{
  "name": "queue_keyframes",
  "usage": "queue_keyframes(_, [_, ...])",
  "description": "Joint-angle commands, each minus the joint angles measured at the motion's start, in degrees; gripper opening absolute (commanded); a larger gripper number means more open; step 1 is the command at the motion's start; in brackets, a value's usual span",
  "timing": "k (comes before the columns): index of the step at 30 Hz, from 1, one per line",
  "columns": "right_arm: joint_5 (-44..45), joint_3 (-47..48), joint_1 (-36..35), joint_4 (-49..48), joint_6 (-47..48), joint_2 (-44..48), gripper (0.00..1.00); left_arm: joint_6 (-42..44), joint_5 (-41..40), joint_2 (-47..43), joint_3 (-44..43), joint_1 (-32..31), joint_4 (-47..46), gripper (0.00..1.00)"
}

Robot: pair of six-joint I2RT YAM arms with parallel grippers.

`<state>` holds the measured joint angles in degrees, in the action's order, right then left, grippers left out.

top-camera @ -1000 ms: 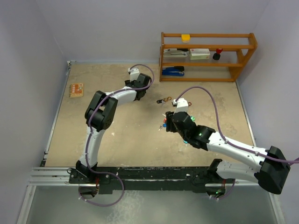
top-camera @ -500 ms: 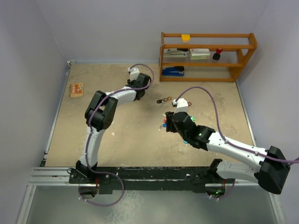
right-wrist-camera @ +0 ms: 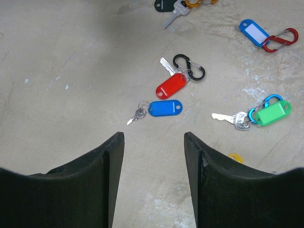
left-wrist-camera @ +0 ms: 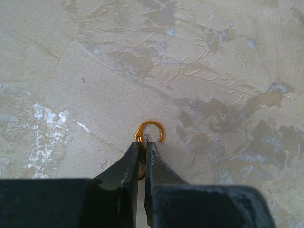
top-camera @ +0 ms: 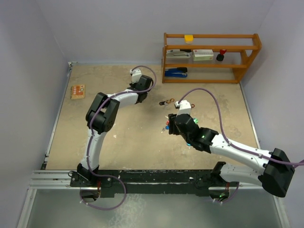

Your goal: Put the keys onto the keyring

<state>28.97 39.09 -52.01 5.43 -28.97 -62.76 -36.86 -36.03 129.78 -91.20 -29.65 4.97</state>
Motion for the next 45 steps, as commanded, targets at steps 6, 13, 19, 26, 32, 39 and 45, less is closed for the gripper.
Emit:
queue_keyframes(6, [0.56,0.88,-0.02,-0.11,-0.40,-1.78,0.57,0.78,4.50,-10.41,6.54,0.38,-1.05,0.00])
queue_keyframes(13, [-0.42,3.74,0.11,2.16,-0.64,-6.87,0.58,-0.38,7.68,-22.06,14.86,0.38,-0.25,0.00])
queue_keyframes(19, [-2.16,8.47,0.49,4.76,-0.40,-15.61,0.56,-3.27,10.23,-33.16,24.98,0.36,-0.56,0.00])
queue_keyframes(26, [-4.89,13.30,2.16,2.59,1.94,-23.45,0.56,-4.35,12.80,-44.11,32.48,0.29,0.45,0.00])
queue_keyframes(32, [-6.27,18.15,4.04,6.14,-2.00,-29.31,0.61,-3.28,13.00,-47.33,33.96,0.29,1.86,0.00])
queue_keyframes(39, [-12.44,13.81,5.79,0.36,-3.35,-26.78,0.64,-2.95,13.24,-47.77,34.18,0.29,1.87,0.00])
queue_keyframes(45, [-13.75,11.68,5.84,-1.56,-4.37,-26.02,0.66,-3.12,13.62,-47.56,33.71,0.28,1.82,0.00])
